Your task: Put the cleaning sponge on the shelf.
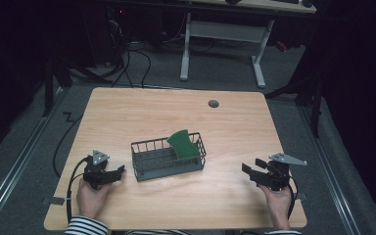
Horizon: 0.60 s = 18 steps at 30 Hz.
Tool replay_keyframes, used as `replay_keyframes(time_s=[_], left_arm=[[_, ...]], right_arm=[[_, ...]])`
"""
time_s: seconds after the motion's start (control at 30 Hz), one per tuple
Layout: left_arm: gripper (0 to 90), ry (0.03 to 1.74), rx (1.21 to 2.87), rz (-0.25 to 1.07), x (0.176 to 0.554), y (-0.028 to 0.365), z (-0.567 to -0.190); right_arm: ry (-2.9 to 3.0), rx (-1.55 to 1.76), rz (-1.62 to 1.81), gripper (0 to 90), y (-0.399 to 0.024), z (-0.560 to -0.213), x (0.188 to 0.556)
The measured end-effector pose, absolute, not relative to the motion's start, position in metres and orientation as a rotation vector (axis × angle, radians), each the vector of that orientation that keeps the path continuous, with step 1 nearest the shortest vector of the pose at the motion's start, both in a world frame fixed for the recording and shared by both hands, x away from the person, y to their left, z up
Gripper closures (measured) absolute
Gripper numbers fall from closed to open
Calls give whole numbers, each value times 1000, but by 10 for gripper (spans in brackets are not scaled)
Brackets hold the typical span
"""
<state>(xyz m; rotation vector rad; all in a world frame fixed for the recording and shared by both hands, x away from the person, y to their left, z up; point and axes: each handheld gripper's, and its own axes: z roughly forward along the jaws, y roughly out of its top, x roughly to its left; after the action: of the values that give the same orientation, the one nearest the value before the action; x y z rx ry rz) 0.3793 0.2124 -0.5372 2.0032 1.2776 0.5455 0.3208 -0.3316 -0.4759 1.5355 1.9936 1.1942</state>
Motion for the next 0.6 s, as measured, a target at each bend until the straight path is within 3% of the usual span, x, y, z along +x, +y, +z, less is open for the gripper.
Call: replay_keyframes(time_s=[0.6], left_arm=[[242, 1278, 2003, 545, 379, 212, -537]], right_arm=[[2010, 1535, 1088, 329, -310, -511, 321]])
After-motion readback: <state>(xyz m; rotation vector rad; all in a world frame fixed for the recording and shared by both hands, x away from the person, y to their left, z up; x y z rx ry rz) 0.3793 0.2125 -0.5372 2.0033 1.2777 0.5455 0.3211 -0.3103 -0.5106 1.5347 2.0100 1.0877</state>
